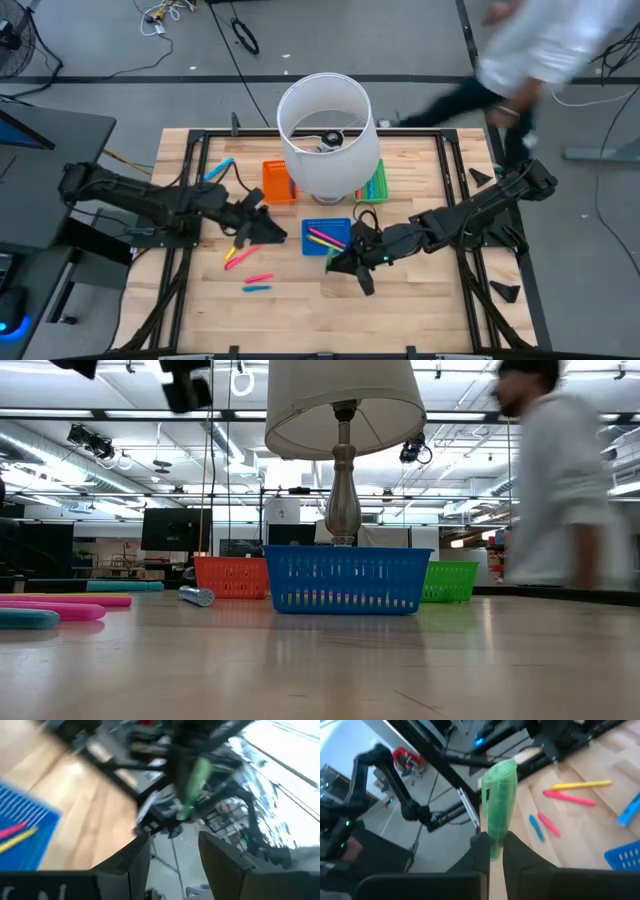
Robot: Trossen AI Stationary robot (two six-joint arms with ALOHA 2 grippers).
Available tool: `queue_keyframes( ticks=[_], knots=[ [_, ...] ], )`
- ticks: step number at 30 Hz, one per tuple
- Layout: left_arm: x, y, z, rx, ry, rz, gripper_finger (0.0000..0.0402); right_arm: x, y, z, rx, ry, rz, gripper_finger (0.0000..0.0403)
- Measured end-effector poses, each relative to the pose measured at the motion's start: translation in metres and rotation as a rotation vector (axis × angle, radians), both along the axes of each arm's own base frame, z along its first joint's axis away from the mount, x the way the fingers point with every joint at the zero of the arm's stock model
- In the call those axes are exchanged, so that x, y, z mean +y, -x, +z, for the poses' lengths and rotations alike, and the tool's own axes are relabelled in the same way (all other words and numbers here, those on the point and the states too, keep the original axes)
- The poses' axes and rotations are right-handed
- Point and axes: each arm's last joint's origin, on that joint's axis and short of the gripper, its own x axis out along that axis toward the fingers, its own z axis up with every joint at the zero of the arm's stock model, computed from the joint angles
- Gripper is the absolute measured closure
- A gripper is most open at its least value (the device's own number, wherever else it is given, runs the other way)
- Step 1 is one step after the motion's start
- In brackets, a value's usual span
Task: Pick & Place Markers
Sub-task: Put the green small highlighter pen into the orange bin
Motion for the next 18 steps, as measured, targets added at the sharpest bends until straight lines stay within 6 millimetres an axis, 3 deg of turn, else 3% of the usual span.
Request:
queue_keyframes(
  ticks=[6,15,18],
  knots=[
    [-0.021,0.005,0.010,-0.174,-0.183,0.016,0.0228,-0.003,-0.004,0.021,-0.055,-0.032,-0.025,0.0383],
    [-0.036,0.010,0.012,-0.206,-0.339,0.153,0.0228,-0.006,-0.005,0.052,-0.110,0.027,-0.074,0.0383],
    [-0.041,0.010,0.021,-0.231,-0.392,0.190,0.0228,-0.006,-0.005,0.056,-0.110,0.038,-0.085,0.0383]
  ],
)
